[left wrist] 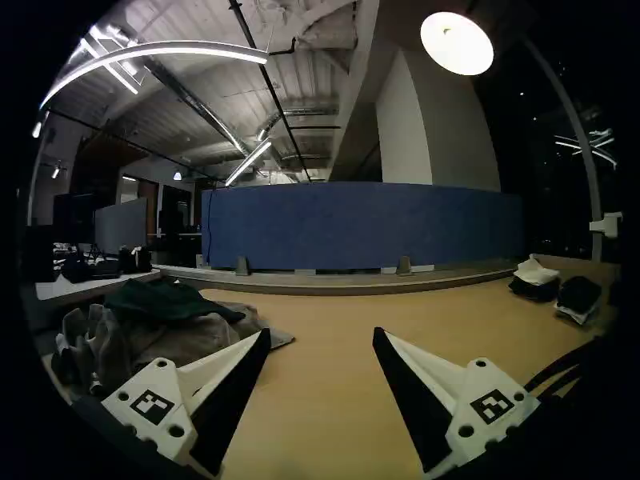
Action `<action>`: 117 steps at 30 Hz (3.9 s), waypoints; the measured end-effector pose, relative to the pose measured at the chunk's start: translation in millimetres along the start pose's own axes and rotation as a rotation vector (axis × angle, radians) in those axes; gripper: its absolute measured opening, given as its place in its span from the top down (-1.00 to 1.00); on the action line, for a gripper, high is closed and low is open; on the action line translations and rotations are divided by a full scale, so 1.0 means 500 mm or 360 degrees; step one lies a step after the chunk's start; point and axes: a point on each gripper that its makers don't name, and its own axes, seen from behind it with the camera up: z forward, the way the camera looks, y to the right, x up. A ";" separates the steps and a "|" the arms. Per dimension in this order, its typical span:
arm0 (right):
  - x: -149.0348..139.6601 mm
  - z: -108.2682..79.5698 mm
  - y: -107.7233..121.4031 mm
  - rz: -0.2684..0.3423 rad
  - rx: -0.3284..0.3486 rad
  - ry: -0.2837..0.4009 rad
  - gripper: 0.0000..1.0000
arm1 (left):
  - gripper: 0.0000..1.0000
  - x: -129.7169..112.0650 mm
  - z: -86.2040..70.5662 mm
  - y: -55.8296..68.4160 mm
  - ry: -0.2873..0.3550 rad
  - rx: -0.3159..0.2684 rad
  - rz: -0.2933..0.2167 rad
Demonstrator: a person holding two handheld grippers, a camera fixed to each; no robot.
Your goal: Fold towel
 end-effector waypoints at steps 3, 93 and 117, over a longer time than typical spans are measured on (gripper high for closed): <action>-0.024 0.002 0.011 0.0028 -0.0005 0.0011 -1.00 | -0.89 0.000 -0.001 0.000 0.0000 0.0000 0.0000; -0.158 0.015 0.006 -0.0096 -0.0116 0.0031 -1.00 | -0.90 -0.002 0.001 0.000 0.0000 0.0000 0.0000; -0.160 0.016 0.008 -0.0095 -0.0116 0.0031 -1.00 | -0.90 -0.001 0.001 0.000 0.0000 -0.0001 0.0000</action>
